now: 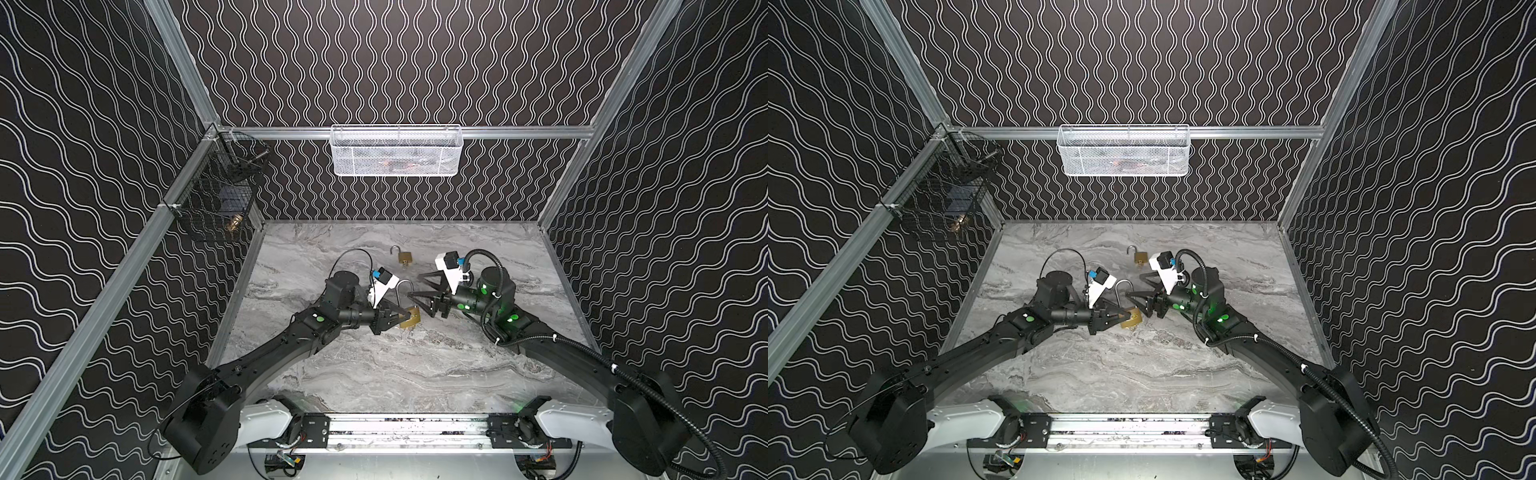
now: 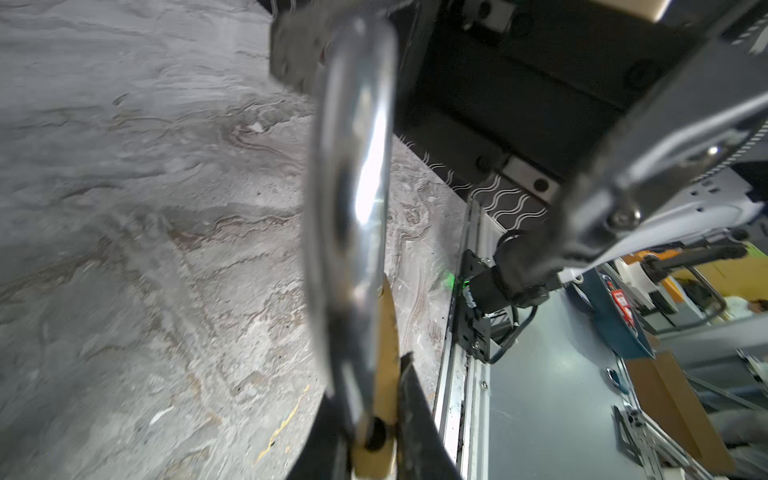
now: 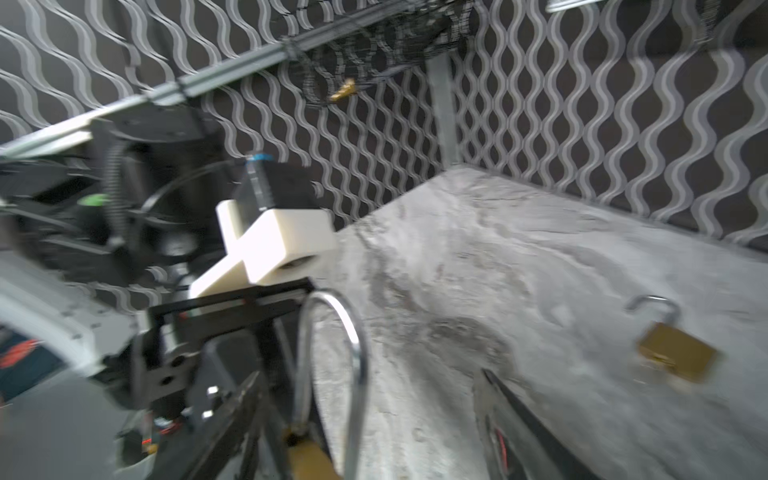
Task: Unlock with the key
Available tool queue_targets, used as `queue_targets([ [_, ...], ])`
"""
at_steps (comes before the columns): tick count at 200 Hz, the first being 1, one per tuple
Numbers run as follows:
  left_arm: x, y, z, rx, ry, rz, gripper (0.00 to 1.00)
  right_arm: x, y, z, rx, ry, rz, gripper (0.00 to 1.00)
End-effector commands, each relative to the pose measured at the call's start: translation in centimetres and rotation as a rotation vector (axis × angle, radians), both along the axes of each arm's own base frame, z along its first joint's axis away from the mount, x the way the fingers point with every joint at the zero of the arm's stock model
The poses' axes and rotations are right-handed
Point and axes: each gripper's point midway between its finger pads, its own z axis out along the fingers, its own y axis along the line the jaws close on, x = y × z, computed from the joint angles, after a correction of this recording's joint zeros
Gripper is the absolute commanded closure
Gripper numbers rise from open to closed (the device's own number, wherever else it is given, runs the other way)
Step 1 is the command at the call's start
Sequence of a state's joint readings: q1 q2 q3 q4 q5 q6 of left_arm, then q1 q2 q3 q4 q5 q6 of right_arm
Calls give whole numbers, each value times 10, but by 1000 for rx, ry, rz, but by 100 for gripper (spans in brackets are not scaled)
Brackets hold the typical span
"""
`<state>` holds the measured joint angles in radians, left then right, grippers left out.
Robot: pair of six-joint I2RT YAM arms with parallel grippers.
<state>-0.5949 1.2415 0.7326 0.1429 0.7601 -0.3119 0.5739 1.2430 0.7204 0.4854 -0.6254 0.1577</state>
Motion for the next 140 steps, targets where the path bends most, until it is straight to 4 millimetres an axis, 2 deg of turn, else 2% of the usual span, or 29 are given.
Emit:
queue_targets([
  [1, -5, -8, 25, -89, -91, -78, 100, -10, 8, 21, 69, -45, 94, 23],
  [23, -6, -10, 25, -89, -82, -97, 100, -10, 12, 27, 90, -50, 123, 24],
  [43, -10, -11, 27, -106, -82, -117, 100, -6, 17, 27, 82, -44, 145, 32],
  [52, -11, -11, 27, -108, -82, -120, 100, -5, 19, 26, 78, -37, 153, 43],
  [68, -10, -10, 26, -98, -83, -114, 100, -5, 22, 26, 83, -29, 174, 71],
  [80, -10, -9, 25, -91, -85, -108, 100, -6, 23, 25, 82, -19, 187, 81],
  [90, -9, -9, 25, -90, -88, -104, 100, -5, 24, 24, 77, -14, 188, 84],
  [116, -3, -8, 24, -70, -103, -70, 100, -6, 21, 21, 74, -13, 172, 100],
  [140, 1, -7, 23, -55, -111, -49, 100, -6, 20, 18, 64, -7, 163, 100],
])
